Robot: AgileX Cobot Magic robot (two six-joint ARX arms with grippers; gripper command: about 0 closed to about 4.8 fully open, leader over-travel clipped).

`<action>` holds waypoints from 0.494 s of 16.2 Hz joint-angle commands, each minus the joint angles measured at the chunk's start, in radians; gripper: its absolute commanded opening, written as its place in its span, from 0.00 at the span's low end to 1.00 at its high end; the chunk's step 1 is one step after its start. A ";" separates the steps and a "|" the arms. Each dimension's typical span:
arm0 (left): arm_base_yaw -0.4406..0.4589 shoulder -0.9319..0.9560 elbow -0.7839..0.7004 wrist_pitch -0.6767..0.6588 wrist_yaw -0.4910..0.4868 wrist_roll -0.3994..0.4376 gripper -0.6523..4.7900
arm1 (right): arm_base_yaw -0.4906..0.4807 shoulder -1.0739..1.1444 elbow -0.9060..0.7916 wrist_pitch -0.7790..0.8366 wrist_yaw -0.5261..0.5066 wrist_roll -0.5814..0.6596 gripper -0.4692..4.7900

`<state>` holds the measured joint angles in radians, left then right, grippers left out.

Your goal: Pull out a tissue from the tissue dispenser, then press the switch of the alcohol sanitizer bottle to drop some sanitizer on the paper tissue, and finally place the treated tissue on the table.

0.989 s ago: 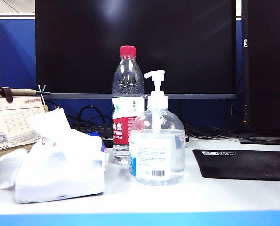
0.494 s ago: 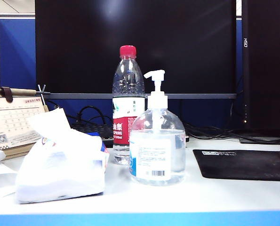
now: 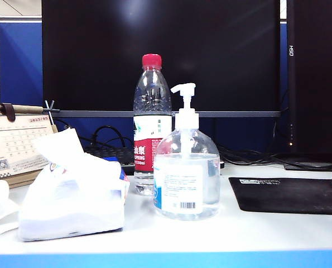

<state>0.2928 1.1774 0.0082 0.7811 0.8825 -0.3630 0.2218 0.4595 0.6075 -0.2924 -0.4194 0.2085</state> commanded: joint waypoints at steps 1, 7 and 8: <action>0.002 -0.003 0.002 0.120 0.195 -0.167 1.00 | 0.000 -0.013 0.005 0.006 -0.032 -0.010 0.08; 0.003 -0.131 0.003 0.697 0.277 -0.545 0.11 | 0.000 -0.264 0.005 -0.068 0.032 -0.026 0.08; 0.003 -0.233 0.001 0.697 0.258 -0.597 0.11 | 0.000 -0.335 0.005 -0.123 0.084 -0.026 0.08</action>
<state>0.2951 1.0027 0.0063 1.4265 1.1580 -0.9112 0.2222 0.1547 0.6067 -0.3702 -0.3805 0.1867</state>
